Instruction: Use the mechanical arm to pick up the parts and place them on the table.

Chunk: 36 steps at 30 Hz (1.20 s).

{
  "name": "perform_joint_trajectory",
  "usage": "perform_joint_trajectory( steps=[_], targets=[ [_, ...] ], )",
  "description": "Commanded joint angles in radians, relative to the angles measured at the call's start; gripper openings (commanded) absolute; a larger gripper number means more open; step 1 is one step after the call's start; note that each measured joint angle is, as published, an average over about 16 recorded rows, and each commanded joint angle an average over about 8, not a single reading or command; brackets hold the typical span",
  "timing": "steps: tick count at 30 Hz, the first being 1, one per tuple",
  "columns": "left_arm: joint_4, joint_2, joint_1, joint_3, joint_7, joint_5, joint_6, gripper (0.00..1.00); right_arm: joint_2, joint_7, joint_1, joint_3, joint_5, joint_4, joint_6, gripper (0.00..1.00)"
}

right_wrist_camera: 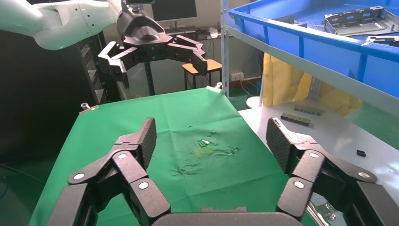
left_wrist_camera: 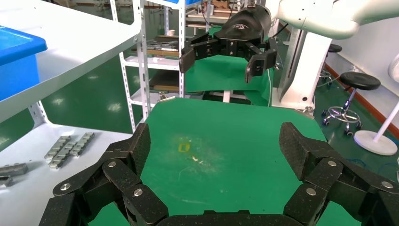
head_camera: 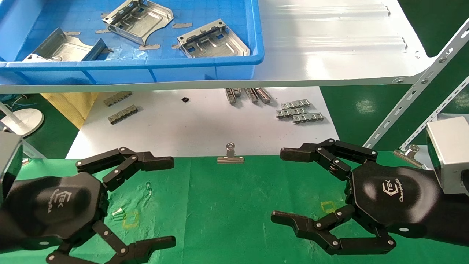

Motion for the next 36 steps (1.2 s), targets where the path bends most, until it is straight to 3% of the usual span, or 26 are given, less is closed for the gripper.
perform_joint_trajectory(
  steps=[1,23,30,36],
  targets=[
    [0.000,0.000,0.000,0.000,0.000,0.000,0.000,1.00,0.000,0.000,0.000,0.000,0.000,0.000,0.000,0.00],
    [-0.007,-0.002,-0.020,0.000,-0.003,0.006,0.004,1.00,0.000,0.000,0.000,0.000,0.000,0.000,0.000,0.00],
    [0.032,0.035,-0.245,0.023,-0.074,0.115,-0.065,1.00,0.000,0.000,0.000,0.000,0.000,0.000,0.000,0.00],
    [0.220,0.127,-0.496,0.078,-0.090,0.295,-0.153,1.00,0.000,0.000,0.000,0.000,0.000,0.000,0.000,0.00]
  ],
)
